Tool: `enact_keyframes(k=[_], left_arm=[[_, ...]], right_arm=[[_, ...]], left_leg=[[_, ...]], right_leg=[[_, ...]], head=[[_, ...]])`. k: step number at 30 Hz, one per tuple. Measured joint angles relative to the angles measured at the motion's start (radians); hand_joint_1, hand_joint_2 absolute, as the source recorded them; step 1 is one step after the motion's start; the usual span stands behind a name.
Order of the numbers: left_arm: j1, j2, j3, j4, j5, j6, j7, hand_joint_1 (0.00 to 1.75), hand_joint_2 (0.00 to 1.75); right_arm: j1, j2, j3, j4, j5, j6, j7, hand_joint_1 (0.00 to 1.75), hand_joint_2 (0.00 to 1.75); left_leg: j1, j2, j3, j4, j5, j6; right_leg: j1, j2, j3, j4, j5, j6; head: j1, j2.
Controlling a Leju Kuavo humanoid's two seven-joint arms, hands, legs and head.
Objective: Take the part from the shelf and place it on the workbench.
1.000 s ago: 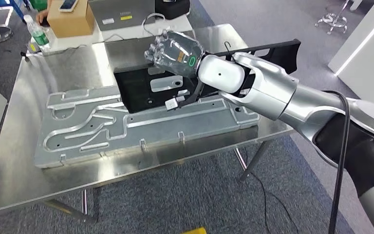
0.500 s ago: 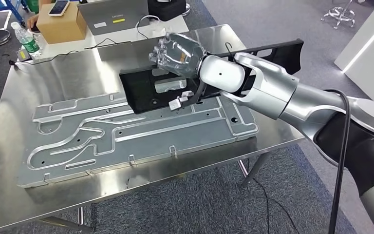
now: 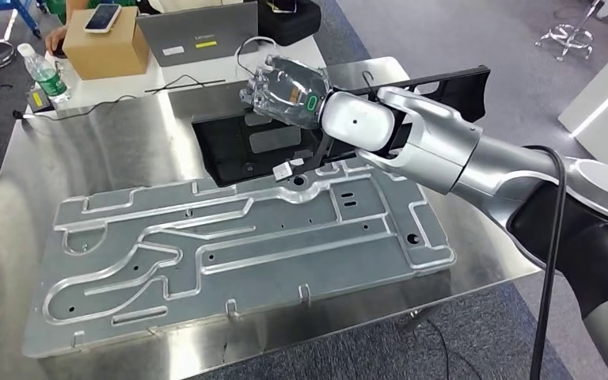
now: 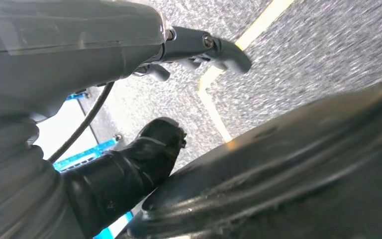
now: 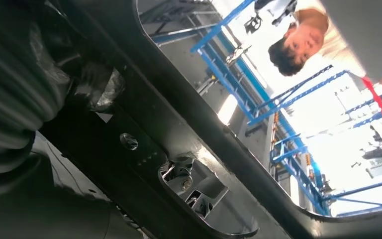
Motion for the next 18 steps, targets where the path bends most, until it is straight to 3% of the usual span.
enact_keyframes(k=[1, 2, 4, 5, 6, 7, 9, 10, 11, 13, 15, 18], left_arm=[[0.000, -0.001, 0.000, 0.000, 0.001, -0.001, -0.001, 0.00, 1.75], [0.000, -0.001, 0.000, 0.000, 0.001, -0.001, -0.001, 0.00, 1.75], [0.000, -0.002, 0.000, 0.000, 0.003, -0.002, -0.004, 0.00, 1.75], [0.000, -0.003, 0.000, 0.000, 0.004, -0.002, -0.005, 0.00, 1.75], [0.001, -0.003, 0.000, 0.000, 0.003, -0.002, -0.006, 0.00, 1.75], [0.001, -0.004, 0.000, 0.000, 0.002, -0.001, -0.004, 0.00, 1.75], [0.004, -0.005, 0.000, 0.000, 0.001, -0.003, 0.001, 0.00, 0.87], [0.003, -0.005, 0.000, 0.000, 0.003, -0.006, 0.004, 0.00, 0.44], [0.003, -0.005, 0.000, 0.000, 0.005, -0.009, 0.005, 0.00, 0.00], [0.002, -0.003, 0.000, 0.000, 0.007, -0.011, 0.005, 0.00, 0.00], [0.004, -0.001, 0.000, 0.001, 0.006, -0.009, 0.003, 0.00, 0.00], [0.003, 0.001, 0.000, 0.001, 0.002, -0.006, 0.002, 0.00, 0.00]], right_arm=[[0.002, 0.000, 0.001, 0.001, -0.002, 0.000, 0.000, 1.75, 1.75], [0.004, 0.001, 0.004, 0.001, -0.005, 0.000, 0.000, 1.75, 1.75], [0.013, 0.001, 0.008, 0.004, -0.012, 0.000, 0.001, 0.87, 0.87], [0.016, 0.002, 0.008, 0.006, -0.016, 0.000, 0.003, 0.44, 0.44], [0.019, 0.002, 0.008, 0.009, -0.020, -0.001, 0.006, 0.00, 0.00], [0.022, 0.003, 0.008, 0.012, -0.025, -0.002, 0.010, 0.00, 0.00], [0.037, 0.013, 0.008, 0.031, -0.038, -0.009, 0.025, 0.00, 0.00], [0.049, 0.024, 0.008, 0.043, -0.045, -0.014, 0.036, 0.00, 0.00], [0.063, 0.038, 0.004, 0.058, -0.053, -0.019, 0.047, 0.00, 0.00], [0.089, 0.068, -0.014, 0.087, -0.065, -0.027, 0.066, 0.00, 0.00], [0.111, 0.096, -0.042, 0.120, -0.075, -0.033, 0.079, 0.00, 0.00], [0.142, 0.134, -0.068, 0.166, -0.090, -0.028, 0.085, 0.00, 0.00]], left_leg=[[0.003, -0.001, 0.017, -0.009, -0.008, 0.002], [0.005, -0.002, 0.034, -0.013, -0.019, 0.004], [0.007, -0.010, 0.068, -0.015, -0.046, 0.004], [0.008, -0.015, 0.087, -0.015, -0.061, 0.003], [0.009, -0.020, 0.106, -0.014, -0.076, 0.001], [0.010, -0.024, 0.125, -0.013, -0.092, -0.002], [0.011, -0.030, 0.151, -0.008, -0.124, -0.013], [0.011, -0.032, 0.156, -0.006, -0.136, -0.020], [0.010, -0.033, 0.158, -0.003, -0.145, -0.026], [0.010, -0.031, 0.158, 0.005, -0.147, -0.038], [0.010, -0.024, 0.133, 0.060, -0.143, -0.048], [0.012, -0.015, 0.021, 0.228, -0.197, -0.064]], right_leg=[[0.000, 0.000, -0.048, 0.062, -0.002, 0.002], [0.000, 0.001, -0.094, 0.111, -0.023, 0.005], [-0.001, 0.000, -0.170, 0.146, -0.096, 0.010], [-0.002, 0.000, -0.193, 0.131, -0.117, 0.012], [-0.004, 0.000, -0.206, 0.096, -0.110, 0.013], [-0.005, -0.001, -0.211, 0.043, -0.066, 0.014], [-0.003, 0.000, -0.210, -0.069, 0.094, 0.009], [0.000, 0.001, -0.209, -0.101, 0.156, 0.003], [0.003, 0.003, -0.211, -0.113, 0.188, -0.006], [0.003, 0.006, -0.205, -0.113, 0.181, -0.023], [-0.002, 0.005, -0.188, -0.121, 0.172, -0.035], [-0.005, 0.004, -0.166, -0.128, 0.156, -0.044]], head=[[0.000, 0.000], [0.000, 0.000], [0.000, 0.000], [0.000, 0.000], [0.000, 0.000], [0.000, 0.000], [0.001, 0.000], [0.000, 0.000], [0.000, 0.000], [0.000, 0.000], [0.000, 0.000], [0.000, 0.000]])
